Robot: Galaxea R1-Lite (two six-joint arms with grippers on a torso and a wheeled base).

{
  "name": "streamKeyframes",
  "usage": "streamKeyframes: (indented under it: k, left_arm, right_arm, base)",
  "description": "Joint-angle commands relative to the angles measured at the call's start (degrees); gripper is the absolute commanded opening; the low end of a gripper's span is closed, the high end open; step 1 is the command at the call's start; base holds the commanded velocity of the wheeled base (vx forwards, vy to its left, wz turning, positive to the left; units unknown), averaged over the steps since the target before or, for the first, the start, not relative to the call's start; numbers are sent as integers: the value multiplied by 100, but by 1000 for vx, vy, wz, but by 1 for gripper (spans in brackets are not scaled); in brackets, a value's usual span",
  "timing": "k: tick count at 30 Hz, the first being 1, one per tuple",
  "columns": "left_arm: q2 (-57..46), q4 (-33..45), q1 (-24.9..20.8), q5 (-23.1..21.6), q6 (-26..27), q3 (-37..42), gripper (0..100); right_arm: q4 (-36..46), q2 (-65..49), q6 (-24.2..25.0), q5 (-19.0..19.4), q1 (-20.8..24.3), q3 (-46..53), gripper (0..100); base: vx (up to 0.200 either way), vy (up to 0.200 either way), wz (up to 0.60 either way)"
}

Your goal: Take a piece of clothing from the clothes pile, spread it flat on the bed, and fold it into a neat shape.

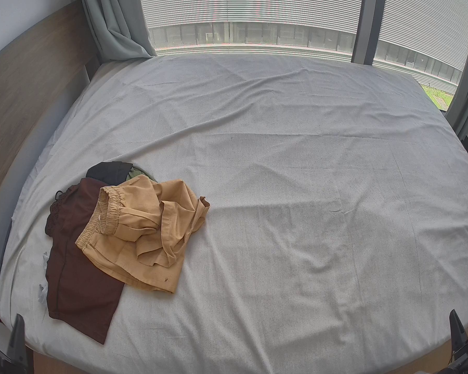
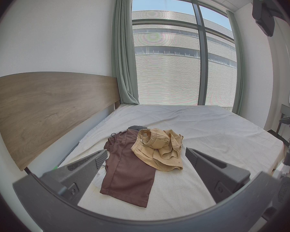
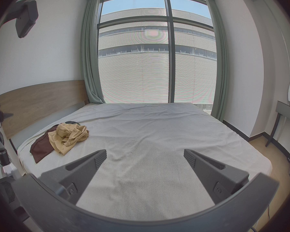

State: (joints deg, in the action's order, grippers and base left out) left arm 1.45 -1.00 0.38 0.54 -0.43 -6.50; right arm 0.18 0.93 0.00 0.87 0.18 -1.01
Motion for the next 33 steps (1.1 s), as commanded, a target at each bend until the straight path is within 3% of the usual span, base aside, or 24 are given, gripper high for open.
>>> streamKeyframes:
  k: [1,10,19,26,33]
  left_arm:
    - [584,-32,-3,-106,-10,-633,100]
    - [1024,-76,-108,-265,-212,-677,100]
    - [1982,-568,-548,-309,-994,-730,100]
    - [2316,-638,-609,-326,-1153,-739,100]
    - [3072,-1254,-627,-458,-1267,-739,100]
  right_arm:
    - [-1,-93,9,1,8,101,100]
    - [-1,-93,0,1,-1,101,100]
    - [-9,-93,18,1,8,101,100]
    - [-1,-93,9,1,8,101,100]
    - [-1,-93,18,1,8,101,100]
  base:
    - [0,0,0]
    - [0,0,0]
    - [0,0,0]
    - [0,0,0]
    - [0,0,0]
